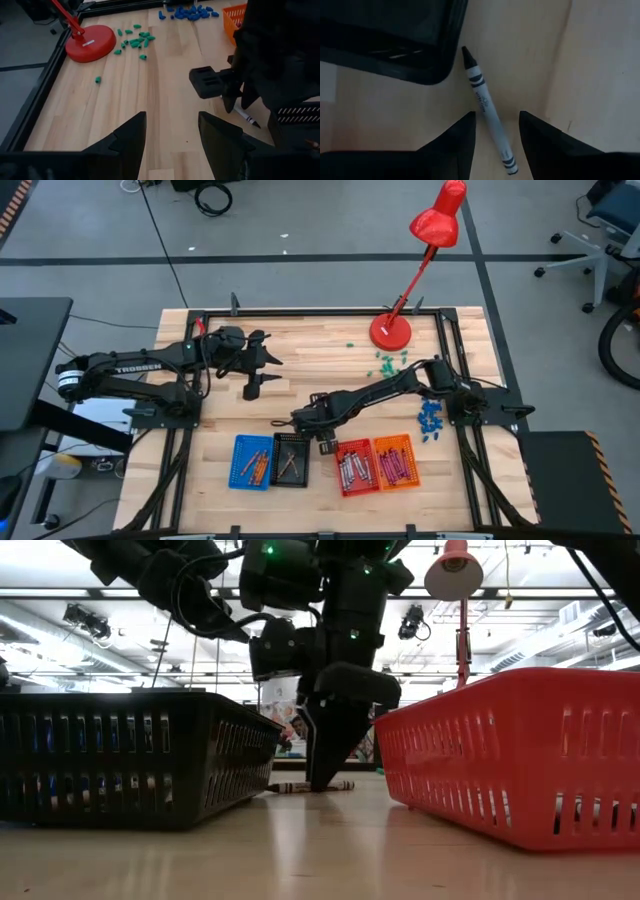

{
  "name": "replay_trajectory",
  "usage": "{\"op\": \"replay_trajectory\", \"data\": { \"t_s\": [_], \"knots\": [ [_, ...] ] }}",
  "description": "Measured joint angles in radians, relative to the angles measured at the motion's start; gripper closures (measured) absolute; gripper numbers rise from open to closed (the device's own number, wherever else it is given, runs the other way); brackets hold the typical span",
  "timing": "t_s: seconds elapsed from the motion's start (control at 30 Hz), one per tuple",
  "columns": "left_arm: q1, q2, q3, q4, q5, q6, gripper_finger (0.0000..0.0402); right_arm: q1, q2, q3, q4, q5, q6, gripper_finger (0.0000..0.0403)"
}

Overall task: Sort crayons
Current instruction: Put the black crayon into the red basket

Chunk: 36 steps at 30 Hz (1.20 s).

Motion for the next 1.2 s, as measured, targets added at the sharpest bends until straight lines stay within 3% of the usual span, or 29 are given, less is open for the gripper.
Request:
{"op": "replay_trajectory", "data": {
  "t_s": [0.3, 0.97, 1.2],
  "knots": [
    [0.000, 0.000, 0.000, -0.007, 0.000, -0.001, 0.0209, -0.002, -0.002, -0.015, 0.013, -0.026, 0.000, 0.0262],
    [0.000, 0.000, 0.000, -0.025, 0.000, -0.006, 0.0209, -0.035, -0.003, -0.016, 0.002, -0.105, 0.038, 0.0377],
    [0.000, 0.000, 0.000, -0.025, 0.000, -0.006, 0.0209, -0.037, -0.003, -0.016, 0.001, -0.105, 0.050, 0.0376]
  ]
}}
